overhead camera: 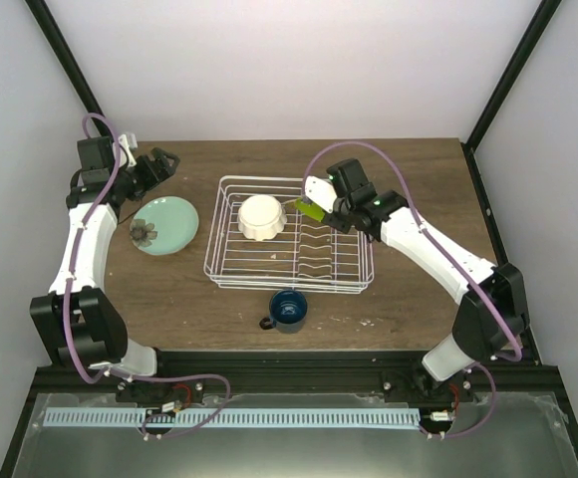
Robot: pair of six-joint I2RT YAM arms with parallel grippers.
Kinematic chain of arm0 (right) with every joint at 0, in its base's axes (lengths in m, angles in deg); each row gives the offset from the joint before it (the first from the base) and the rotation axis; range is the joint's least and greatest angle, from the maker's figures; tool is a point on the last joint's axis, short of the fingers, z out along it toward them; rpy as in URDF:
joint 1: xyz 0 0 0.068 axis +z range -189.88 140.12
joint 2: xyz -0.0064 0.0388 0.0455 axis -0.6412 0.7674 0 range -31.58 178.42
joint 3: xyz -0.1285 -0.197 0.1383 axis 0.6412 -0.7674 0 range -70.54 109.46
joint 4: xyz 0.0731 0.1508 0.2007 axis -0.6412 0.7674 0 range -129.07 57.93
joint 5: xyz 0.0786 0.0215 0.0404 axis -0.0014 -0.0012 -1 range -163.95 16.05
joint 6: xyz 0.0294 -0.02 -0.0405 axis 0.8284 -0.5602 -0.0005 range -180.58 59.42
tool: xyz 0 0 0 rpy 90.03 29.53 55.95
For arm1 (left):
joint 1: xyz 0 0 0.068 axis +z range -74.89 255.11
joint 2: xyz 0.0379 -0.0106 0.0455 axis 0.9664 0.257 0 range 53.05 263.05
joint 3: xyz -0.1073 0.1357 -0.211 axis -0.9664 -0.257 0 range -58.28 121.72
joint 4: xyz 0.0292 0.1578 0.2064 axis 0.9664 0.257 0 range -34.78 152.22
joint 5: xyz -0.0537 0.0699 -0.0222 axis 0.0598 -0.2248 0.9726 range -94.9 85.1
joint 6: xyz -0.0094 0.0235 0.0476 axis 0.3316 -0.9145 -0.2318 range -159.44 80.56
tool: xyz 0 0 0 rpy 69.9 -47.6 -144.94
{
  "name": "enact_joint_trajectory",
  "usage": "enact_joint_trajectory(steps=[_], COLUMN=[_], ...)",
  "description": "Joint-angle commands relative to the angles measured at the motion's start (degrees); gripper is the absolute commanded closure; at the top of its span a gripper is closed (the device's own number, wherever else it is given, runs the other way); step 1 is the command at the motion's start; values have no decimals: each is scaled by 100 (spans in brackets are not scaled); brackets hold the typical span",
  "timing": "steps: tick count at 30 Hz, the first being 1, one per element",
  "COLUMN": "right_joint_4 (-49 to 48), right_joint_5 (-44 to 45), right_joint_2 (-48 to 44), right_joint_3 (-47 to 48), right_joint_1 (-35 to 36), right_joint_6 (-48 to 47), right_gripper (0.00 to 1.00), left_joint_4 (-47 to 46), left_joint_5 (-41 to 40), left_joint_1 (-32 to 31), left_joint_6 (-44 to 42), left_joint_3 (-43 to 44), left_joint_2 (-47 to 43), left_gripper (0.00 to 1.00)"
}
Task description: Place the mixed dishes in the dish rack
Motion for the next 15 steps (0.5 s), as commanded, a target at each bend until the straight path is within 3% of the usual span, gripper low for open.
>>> enact_joint_trajectory(steps=[1,15], right_joint_4=[-266,-1255], right_joint_5=[246,-81], right_joint_2=[43,-288], right_joint_3=[243,-765], right_joint_1=[-22,41], right_joint_6=[-199,-934], right_gripper=[99,99], left_joint_4=[-3,-48], left_joint_5=[-13,-5], left_joint_1=[7,7], left_joint_6=[-74,-80], left_joint_3=[15,-32], left_joint_2=[11,85], left_gripper=[4,4])
